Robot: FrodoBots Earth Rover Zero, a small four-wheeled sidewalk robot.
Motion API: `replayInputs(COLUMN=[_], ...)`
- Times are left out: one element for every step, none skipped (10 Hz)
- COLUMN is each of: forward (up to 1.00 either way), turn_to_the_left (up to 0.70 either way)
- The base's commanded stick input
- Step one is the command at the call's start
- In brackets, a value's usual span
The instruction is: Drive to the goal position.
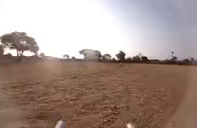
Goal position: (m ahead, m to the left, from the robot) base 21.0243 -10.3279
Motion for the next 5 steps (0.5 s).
replayInputs(forward=[0.7,0.7,0.7,0.7,0.7], turn_to_the_left=[0.0,0.0,0.0,0.0,0.0])
